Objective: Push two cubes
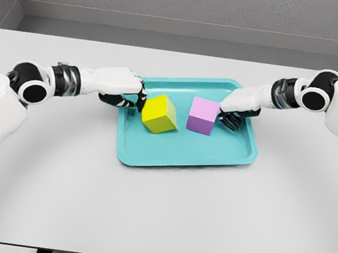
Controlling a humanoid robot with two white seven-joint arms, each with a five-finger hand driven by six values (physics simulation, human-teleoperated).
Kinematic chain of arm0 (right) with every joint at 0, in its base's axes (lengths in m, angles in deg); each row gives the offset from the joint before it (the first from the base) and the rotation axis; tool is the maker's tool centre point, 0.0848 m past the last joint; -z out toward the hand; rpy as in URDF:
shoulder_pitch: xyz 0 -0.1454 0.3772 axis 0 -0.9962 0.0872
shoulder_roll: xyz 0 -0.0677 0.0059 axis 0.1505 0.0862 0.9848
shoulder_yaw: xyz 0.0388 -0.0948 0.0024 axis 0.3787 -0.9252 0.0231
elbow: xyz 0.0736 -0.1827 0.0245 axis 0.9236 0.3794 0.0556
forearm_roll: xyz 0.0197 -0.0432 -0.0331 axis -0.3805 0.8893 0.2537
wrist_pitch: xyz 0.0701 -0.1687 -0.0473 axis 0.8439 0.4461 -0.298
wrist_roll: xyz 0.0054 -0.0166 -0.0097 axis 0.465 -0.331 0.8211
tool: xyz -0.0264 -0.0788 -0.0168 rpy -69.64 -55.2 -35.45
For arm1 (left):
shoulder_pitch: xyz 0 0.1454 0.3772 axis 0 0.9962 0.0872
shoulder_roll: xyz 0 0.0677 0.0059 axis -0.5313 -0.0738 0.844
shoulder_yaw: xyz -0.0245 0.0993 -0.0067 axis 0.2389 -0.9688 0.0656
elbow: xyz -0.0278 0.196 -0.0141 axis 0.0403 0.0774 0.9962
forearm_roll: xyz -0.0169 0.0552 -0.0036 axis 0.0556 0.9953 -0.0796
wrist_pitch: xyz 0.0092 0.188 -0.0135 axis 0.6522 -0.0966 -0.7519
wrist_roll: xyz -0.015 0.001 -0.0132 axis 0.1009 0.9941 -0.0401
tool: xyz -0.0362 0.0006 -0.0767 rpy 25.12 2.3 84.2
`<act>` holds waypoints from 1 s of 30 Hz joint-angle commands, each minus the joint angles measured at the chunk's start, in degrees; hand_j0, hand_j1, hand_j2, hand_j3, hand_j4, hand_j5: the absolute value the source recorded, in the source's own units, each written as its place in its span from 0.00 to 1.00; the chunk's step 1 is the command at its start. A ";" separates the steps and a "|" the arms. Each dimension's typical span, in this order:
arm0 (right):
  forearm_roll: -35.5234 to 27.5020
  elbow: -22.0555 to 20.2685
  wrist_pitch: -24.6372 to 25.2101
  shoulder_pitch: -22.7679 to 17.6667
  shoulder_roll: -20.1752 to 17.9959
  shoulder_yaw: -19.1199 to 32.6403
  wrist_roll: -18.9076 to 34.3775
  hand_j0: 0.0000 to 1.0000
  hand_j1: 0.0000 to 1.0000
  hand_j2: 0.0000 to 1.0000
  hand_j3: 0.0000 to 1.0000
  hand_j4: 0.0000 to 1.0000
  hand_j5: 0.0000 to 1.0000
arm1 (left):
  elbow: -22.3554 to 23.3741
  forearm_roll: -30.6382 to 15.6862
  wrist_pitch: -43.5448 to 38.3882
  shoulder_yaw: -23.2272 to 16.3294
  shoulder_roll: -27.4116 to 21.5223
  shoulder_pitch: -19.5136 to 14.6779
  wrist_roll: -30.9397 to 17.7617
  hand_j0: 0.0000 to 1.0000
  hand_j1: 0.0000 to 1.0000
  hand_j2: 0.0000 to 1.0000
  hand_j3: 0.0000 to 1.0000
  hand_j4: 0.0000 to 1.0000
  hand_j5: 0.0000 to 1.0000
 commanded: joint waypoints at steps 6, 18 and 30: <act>0.97 1.27 0.04 0.00 0.03 0.01 -0.04 0.14 0.14 0.14 0.14 0.14 0.14 | -0.89 -0.05 0.52 -0.03 -1.24 -0.26 -0.09 0.60 0.60 0.60 0.60 0.60 0.60; 1.94 5.13 0.04 0.00 2.93 -0.51 -0.04 0.14 0.14 0.14 0.14 0.14 0.14 | -5.46 -2.77 0.52 -0.55 -4.14 0.44 -0.09 0.60 0.60 0.60 0.60 0.60 0.60; 2.03 5.22 0.04 0.53 4.60 -0.51 -0.04 0.14 0.14 0.14 0.14 0.14 0.14 | -7.04 -2.16 0.52 -3.46 -5.28 2.02 -0.09 0.61 0.61 0.61 0.61 0.61 0.61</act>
